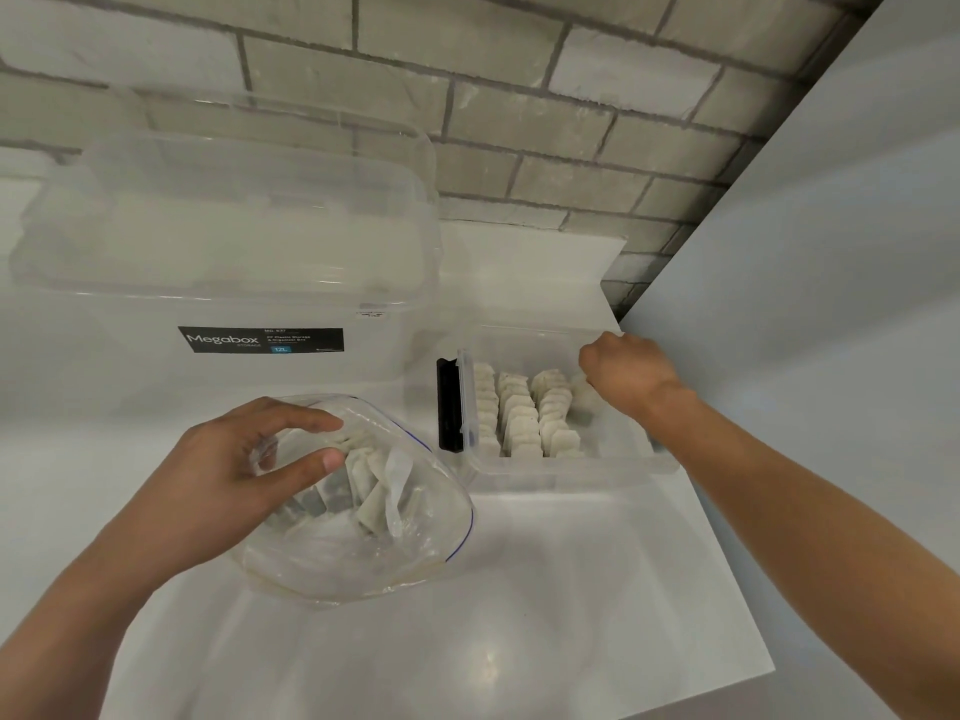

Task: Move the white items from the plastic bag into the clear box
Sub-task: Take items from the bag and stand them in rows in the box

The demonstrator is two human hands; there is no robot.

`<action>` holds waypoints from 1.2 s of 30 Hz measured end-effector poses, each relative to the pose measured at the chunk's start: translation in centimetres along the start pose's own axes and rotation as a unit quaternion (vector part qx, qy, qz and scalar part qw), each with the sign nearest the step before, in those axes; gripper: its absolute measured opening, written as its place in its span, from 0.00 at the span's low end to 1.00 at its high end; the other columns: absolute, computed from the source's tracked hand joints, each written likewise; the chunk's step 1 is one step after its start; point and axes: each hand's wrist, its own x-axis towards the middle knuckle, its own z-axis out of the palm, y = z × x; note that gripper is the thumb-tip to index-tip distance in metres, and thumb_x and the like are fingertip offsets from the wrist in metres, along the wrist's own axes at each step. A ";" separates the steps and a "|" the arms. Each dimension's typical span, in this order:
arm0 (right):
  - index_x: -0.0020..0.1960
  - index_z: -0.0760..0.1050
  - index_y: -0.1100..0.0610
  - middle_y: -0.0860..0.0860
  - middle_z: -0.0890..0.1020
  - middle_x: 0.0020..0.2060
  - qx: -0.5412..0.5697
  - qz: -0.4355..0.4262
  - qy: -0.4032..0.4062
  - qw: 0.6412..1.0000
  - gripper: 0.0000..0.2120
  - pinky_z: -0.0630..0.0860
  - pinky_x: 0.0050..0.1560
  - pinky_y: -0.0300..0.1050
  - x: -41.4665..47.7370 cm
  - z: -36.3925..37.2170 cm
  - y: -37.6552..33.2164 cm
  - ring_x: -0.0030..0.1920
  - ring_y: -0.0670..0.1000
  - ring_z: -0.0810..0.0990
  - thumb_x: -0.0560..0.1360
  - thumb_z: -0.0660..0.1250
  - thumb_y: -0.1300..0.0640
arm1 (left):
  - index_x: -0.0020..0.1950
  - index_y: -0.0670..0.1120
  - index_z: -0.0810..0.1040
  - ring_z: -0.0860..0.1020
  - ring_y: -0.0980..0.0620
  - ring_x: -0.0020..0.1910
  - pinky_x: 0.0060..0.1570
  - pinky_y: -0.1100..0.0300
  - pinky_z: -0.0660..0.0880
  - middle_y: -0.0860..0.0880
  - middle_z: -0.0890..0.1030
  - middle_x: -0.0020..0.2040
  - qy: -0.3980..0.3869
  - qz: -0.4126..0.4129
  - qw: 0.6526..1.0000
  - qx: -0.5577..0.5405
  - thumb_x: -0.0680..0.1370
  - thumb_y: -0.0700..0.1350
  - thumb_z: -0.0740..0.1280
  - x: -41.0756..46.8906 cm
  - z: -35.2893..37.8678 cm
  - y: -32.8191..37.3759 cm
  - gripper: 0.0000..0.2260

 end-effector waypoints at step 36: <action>0.46 0.79 0.53 0.51 0.83 0.43 0.365 -0.116 0.067 0.921 0.08 0.76 0.34 0.46 -6.3 -11.9 -24.0 0.37 0.53 0.80 0.74 0.64 0.64 | 0.68 0.52 0.76 0.73 0.64 0.38 0.44 0.77 0.66 0.54 0.78 0.57 -0.044 0.105 0.992 0.052 0.72 0.34 0.67 -1.5 -2.0 -1.9 0.26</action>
